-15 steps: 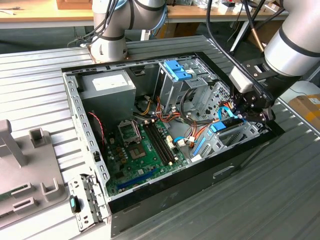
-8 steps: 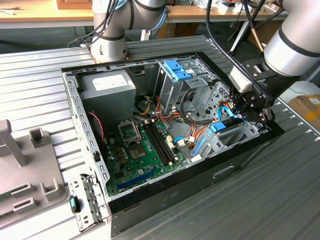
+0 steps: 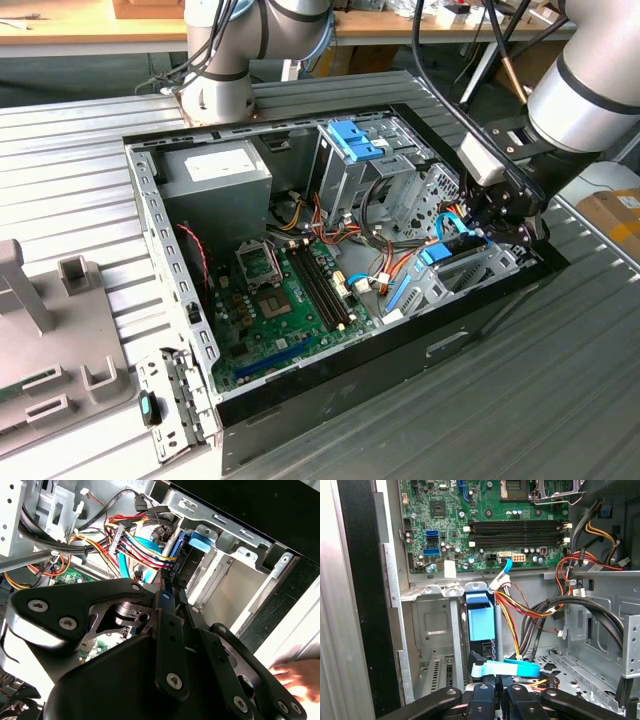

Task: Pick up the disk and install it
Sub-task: 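Insert the first disk wire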

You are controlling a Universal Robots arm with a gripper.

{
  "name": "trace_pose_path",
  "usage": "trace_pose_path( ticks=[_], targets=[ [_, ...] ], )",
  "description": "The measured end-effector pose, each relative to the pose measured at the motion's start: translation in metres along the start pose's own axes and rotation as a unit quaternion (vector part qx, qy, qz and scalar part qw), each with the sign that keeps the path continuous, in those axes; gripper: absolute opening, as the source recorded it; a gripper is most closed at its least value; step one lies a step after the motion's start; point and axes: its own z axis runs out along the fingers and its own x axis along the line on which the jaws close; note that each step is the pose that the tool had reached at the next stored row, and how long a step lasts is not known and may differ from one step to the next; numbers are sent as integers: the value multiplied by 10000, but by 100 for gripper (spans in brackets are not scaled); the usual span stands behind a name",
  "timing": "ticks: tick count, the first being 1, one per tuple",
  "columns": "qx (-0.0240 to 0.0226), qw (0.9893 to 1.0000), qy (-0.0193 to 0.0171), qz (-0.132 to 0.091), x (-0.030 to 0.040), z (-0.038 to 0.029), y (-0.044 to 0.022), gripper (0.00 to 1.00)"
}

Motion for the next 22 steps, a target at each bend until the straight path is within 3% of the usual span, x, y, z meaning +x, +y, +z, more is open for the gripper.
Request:
trace_pose_path(
  ticks=[6, 11, 22],
  targets=[
    [0, 10000, 0, 0, 3, 21, 2, 16],
    [0, 10000, 0, 0, -5, -40, -5, 16],
    [16, 10000, -3, -2, 5, -41, -3, 16]
  ],
)
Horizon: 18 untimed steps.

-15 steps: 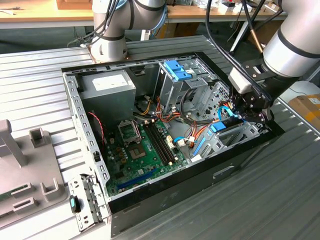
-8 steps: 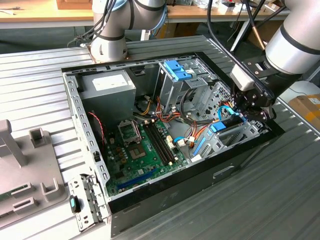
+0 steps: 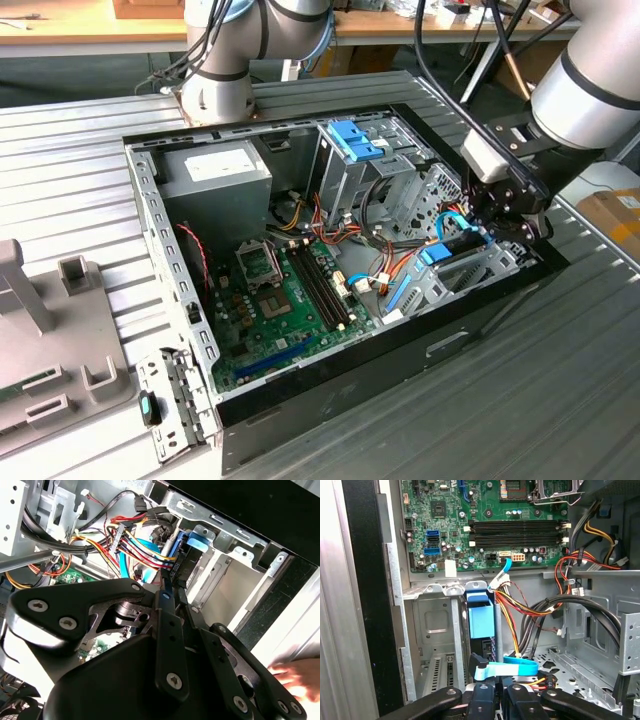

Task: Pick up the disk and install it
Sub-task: 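Insert the first disk wire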

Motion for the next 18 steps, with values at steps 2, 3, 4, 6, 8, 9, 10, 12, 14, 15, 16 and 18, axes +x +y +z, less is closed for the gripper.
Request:
trace_pose_path(
  ticks=[2, 3, 4, 6, 8, 9, 10, 12, 14, 15, 16, 18],
  targets=[
    [0, 10000, 1, 0, 2, 0, 2, 16],
    [0, 10000, 1, -1, 2, 0, 2, 16],
    [0, 10000, 0, 0, 2, 0, 3, 16],
    [0, 10000, 2, 0, 2, 3, 3, 16],
    [0, 10000, 1, 0, 3, 5, 3, 16],
    [1, 10000, 0, 0, 3, 10, 4, 16],
    [1, 10000, 0, 0, 4, 12, 4, 16],
    [1, 10000, 1, 0, 4, 11, 4, 16],
    [1, 10000, 1, 0, 4, 12, 6, 16],
    [4, 10000, -1, 0, 6, 25, 11, 16],
    [4, 10000, 1, -1, 6, 26, 11, 16],
    [4, 10000, 1, 0, 7, 31, 11, 16]
  ],
)
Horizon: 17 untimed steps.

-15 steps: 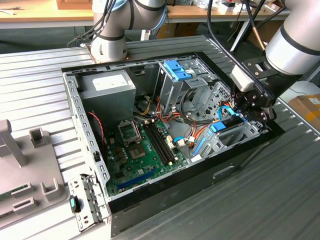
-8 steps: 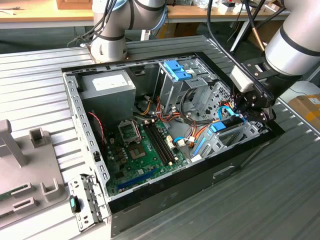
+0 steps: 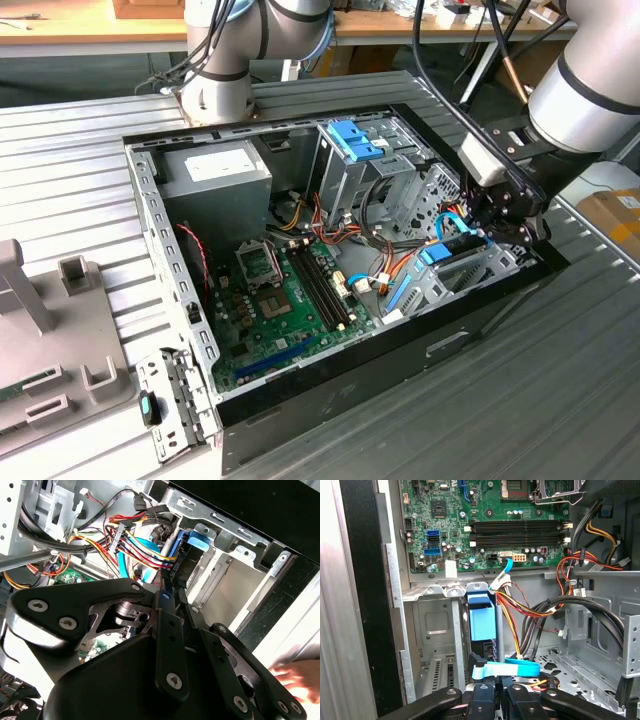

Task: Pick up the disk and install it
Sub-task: 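Insert the first disk wire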

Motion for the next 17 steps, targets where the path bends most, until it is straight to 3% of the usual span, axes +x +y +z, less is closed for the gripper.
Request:
trace_pose_path(
  ticks=[17],
  targets=[
    [0, 10000, -2, 0, 5, 39, 4, 16]
  ],
)
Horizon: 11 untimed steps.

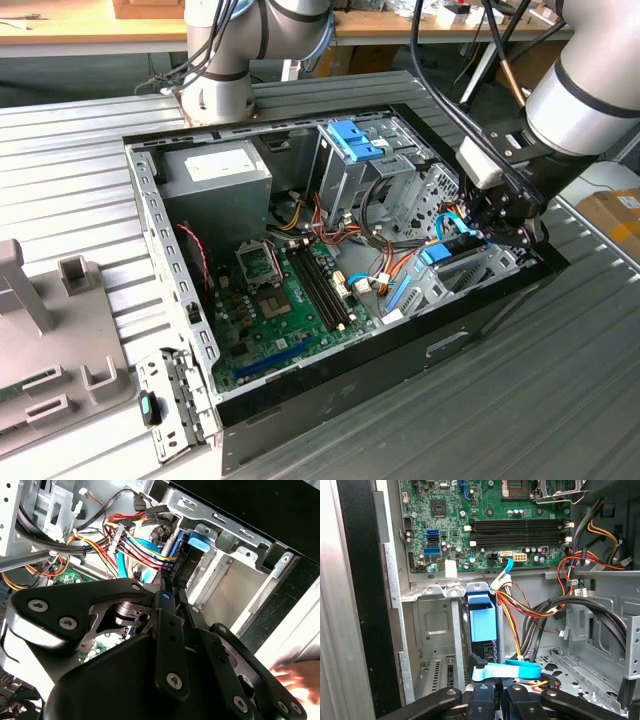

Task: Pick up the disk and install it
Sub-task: 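Insert the first disk wire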

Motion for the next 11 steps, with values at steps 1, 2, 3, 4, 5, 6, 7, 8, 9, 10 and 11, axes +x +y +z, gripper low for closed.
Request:
trace_pose_path(
  ticks=[1, 2, 3, 4, 5, 6, 7, 8, 9, 10, 11],
  targets=[
    [0, 10000, 0, 0, 0, 0, 0, 16],
    [0, 10000, 0, 0, 0, 0, 0, 16],
    [0, 10000, 0, 0, 0, 1, -1, 16],
    [0, 10000, -4, 0, 0, 5, -3, 16],
    [0, 10000, -4, 1, 1, 6, -3, 16],
    [0, 10000, -3, 1, 0, 5, -3, 16],
    [0, 10000, -2, 1, 0, 3, -3, 16],
    [0, 10000, 1, 0, 0, 3, -3, 16],
    [0, 10000, 1, 0, 1, 11, -2, 16],
    [0, 10000, 1, 0, 2, 15, -2, 16],
    [0, 10000, 1, 0, 2, 19, -1, 16]
  ],
)
